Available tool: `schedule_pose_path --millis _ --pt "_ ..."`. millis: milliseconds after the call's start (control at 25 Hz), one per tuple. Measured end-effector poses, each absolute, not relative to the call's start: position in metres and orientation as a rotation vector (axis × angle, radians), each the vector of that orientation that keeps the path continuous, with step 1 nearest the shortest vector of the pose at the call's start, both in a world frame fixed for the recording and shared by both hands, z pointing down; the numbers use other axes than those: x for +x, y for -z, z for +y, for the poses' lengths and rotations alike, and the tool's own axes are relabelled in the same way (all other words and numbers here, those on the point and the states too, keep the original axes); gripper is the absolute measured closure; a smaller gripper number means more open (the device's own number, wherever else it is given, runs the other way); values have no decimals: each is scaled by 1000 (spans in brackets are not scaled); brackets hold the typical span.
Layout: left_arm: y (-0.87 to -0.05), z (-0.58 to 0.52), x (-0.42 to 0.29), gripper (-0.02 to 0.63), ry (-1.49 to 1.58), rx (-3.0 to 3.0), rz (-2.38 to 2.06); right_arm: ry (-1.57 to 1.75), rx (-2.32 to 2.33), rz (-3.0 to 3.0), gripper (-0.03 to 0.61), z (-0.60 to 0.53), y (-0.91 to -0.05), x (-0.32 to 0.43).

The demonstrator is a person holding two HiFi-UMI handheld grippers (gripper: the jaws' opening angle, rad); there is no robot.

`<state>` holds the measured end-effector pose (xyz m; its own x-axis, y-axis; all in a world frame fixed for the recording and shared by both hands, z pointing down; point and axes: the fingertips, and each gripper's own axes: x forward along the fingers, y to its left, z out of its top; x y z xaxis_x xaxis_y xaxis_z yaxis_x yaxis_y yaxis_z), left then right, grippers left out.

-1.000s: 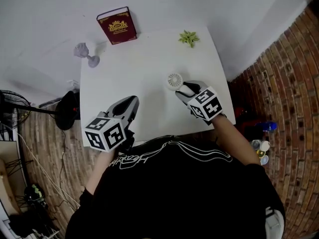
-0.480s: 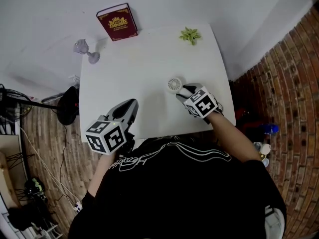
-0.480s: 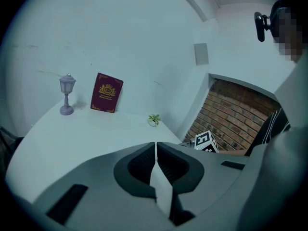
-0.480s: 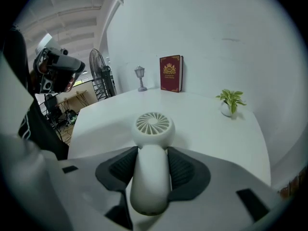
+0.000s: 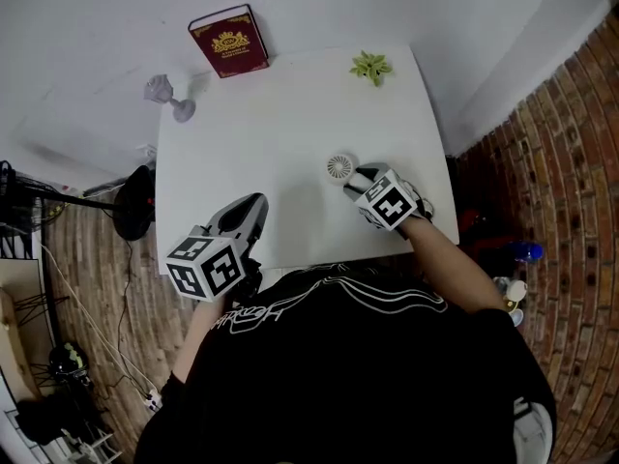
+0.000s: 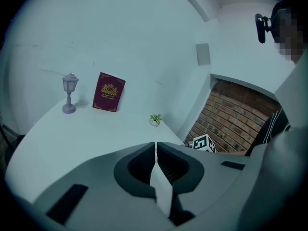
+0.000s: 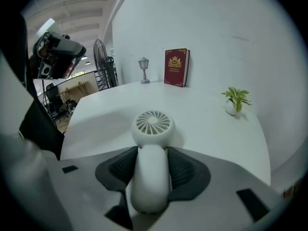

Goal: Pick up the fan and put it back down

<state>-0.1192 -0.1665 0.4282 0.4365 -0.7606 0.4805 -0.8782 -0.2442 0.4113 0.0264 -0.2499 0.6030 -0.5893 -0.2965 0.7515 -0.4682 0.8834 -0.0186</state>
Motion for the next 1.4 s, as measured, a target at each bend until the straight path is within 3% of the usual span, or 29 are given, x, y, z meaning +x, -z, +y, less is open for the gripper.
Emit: schedule_pose_path --millis 160,560,760,880,1080,1320,1400 --pt "-428 -170 -120 575 -242 2060 -1377 -255 534 -2234 379 -249 -602 26" --pt "-433 -179 -124 575 -234 2066 -1360 -285 573 -2343 255 -248 -568 29" --pt "-437 -182 -123 575 -208 2082 -1322 -345 618 -2443 242 -248 -535 25" --pt "-437 -182 -126 575 -200 2093 -1293 -391 659 -2538 274 -243 -503 18" --pt "-423 -187 -135 575 -182 2135 -1244 -459 797 -2707 429 -242 -438 7" --pt "-399 -185 -146 575 -168 2194 -1182 -491 814 -2803 560 -219 -396 -24" --pt "-390 -184 -151 575 -162 2217 -1171 -546 801 -2829 575 -213 -388 -33"
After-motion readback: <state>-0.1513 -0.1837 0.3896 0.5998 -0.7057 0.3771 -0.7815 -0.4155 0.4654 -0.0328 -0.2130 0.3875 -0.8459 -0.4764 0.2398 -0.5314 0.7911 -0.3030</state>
